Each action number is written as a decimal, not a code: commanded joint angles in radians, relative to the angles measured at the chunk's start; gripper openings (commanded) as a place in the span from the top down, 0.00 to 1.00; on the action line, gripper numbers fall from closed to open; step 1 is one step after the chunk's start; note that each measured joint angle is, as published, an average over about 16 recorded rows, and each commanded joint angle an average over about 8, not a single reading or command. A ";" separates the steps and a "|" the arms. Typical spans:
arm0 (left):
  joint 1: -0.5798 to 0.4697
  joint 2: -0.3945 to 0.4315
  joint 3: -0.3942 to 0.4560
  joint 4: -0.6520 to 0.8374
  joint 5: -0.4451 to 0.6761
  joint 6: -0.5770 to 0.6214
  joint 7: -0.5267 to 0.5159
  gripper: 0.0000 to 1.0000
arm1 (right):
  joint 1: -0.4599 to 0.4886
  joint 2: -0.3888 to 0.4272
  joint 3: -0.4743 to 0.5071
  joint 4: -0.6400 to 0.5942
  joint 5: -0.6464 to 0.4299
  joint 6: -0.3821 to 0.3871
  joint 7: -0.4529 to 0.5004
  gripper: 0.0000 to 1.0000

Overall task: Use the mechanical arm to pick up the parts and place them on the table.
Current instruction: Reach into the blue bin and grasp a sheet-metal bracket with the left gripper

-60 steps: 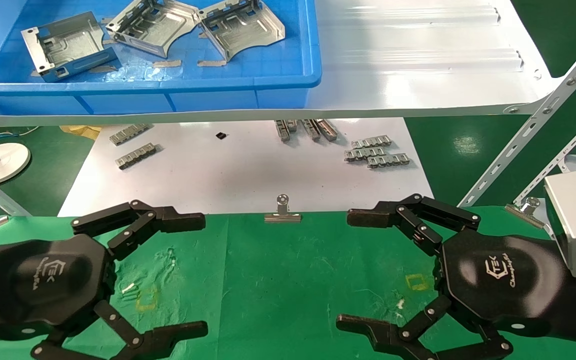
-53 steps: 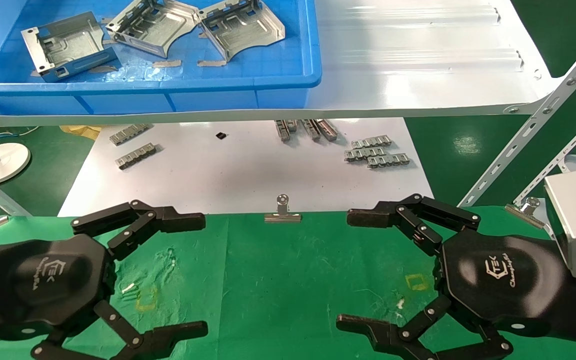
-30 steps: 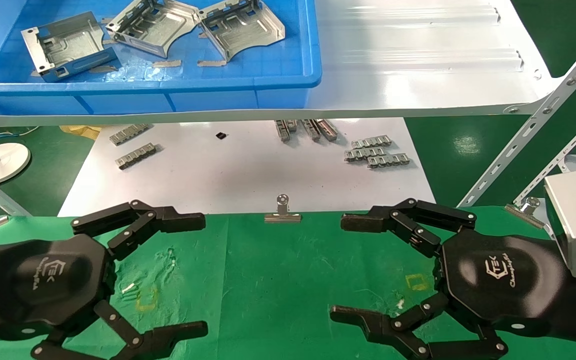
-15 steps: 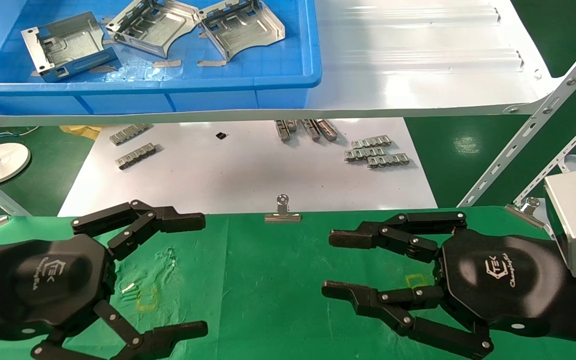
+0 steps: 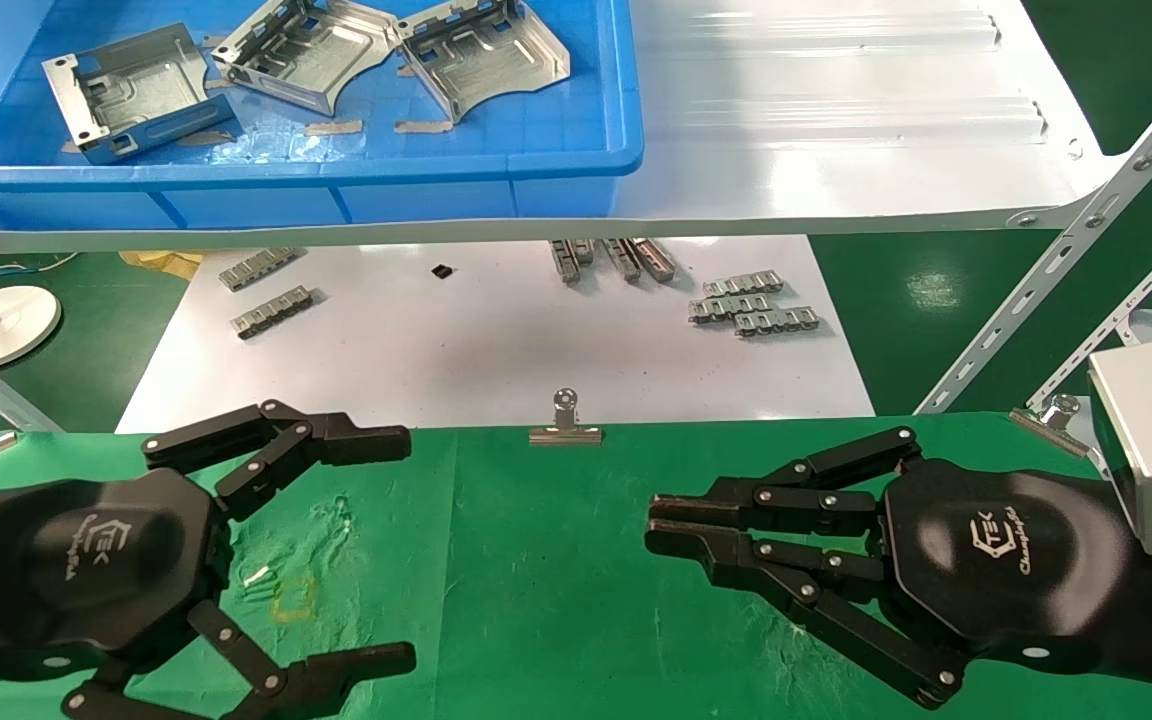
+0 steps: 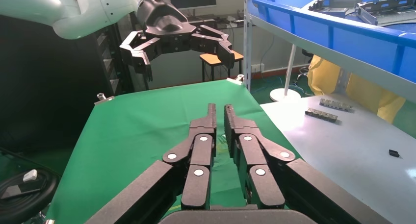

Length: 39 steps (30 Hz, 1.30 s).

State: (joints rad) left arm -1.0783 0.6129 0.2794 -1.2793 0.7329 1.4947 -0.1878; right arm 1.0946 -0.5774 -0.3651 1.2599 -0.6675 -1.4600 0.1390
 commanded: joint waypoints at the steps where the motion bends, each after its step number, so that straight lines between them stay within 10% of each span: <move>1: 0.000 0.000 0.000 0.000 0.000 0.000 0.000 0.00 | 0.000 0.000 0.000 0.000 0.000 0.000 0.000 1.00; 29: -0.014 -0.003 -0.012 0.000 -0.006 -0.010 0.007 0.00 | 0.000 0.000 0.000 0.000 0.000 0.000 0.000 1.00; 39: -0.320 0.046 0.006 0.116 0.120 -0.163 -0.094 0.00 | 0.000 0.000 0.000 0.000 0.000 0.000 0.000 1.00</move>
State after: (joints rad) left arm -1.4082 0.6835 0.3052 -1.1218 0.8808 1.3336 -0.2706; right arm 1.0947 -0.5775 -0.3652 1.2598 -0.6674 -1.4600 0.1390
